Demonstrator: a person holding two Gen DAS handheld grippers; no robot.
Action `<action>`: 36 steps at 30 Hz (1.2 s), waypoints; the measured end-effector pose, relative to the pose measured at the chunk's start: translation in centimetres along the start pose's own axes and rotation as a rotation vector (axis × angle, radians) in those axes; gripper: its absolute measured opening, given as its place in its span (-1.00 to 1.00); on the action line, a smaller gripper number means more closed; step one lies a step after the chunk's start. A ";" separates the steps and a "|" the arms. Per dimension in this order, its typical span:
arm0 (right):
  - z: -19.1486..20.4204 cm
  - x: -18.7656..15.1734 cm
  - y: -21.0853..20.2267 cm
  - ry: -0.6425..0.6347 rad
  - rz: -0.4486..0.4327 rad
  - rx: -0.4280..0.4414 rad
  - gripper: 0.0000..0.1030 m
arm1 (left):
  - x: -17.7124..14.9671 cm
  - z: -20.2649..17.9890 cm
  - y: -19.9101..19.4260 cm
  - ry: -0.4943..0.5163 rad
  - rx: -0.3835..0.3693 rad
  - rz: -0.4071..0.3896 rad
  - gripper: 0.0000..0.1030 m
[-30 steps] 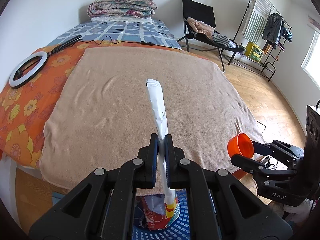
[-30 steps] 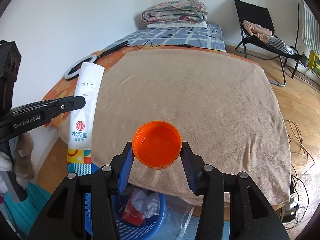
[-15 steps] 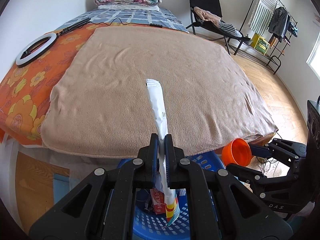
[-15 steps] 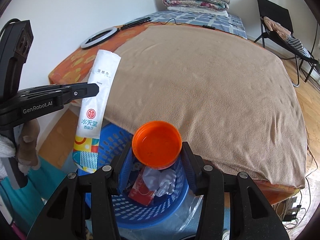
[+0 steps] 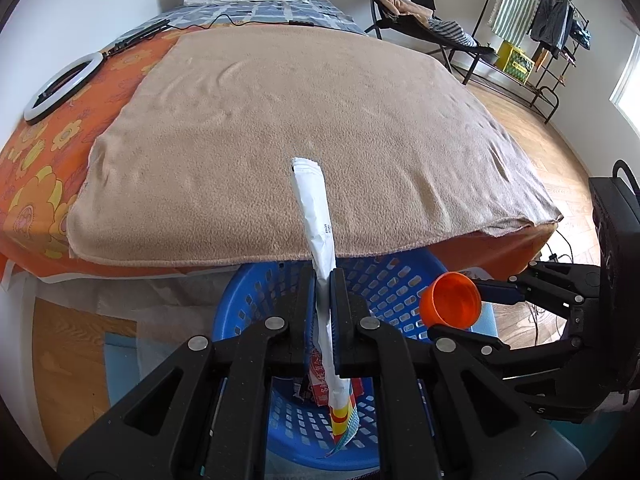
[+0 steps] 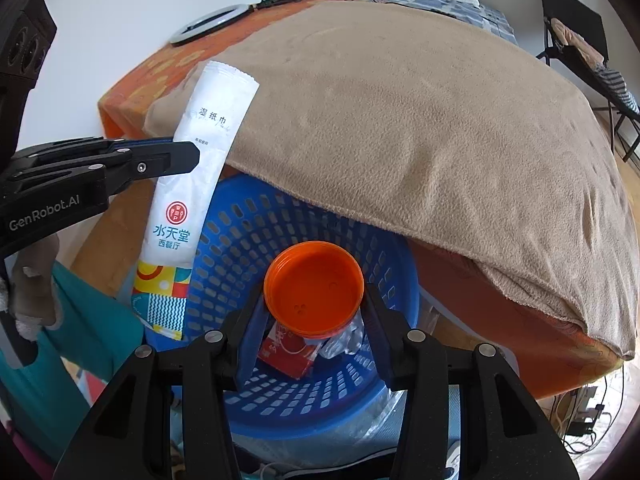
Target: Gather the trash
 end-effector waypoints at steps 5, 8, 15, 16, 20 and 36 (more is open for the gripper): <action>0.0 -0.8 0.7 0.001 0.023 0.000 -0.11 | -0.9 -0.1 0.6 0.017 0.011 0.020 -0.91; -0.2 -1.2 1.2 0.017 0.042 0.010 -0.11 | -1.7 -0.1 1.2 0.026 0.022 0.048 -0.91; -0.6 -2.1 2.5 0.030 0.092 0.005 0.04 | -2.7 0.2 1.9 0.039 0.041 0.066 -0.29; -0.6 -1.9 2.7 0.033 0.092 0.003 0.13 | -2.7 0.2 1.9 0.041 0.043 0.064 -0.29; -1.1 -2.2 2.5 0.045 0.091 -0.005 0.15 | -2.7 0.6 2.1 0.021 0.049 0.072 -0.22; -2.6 -1.4 1.6 0.063 0.068 -0.074 0.31 | -1.7 1.2 1.7 -0.013 0.068 0.046 0.19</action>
Point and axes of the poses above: each gripper's, at about its wrist camera, not at the fingertips, and y roughly the way its jaws point, z to its left, x to its top, the point moved 10 cm from there along y, roughly the way its jaws point, and after that the axes turned 10 degrees about -y, right-handed, at the moved point
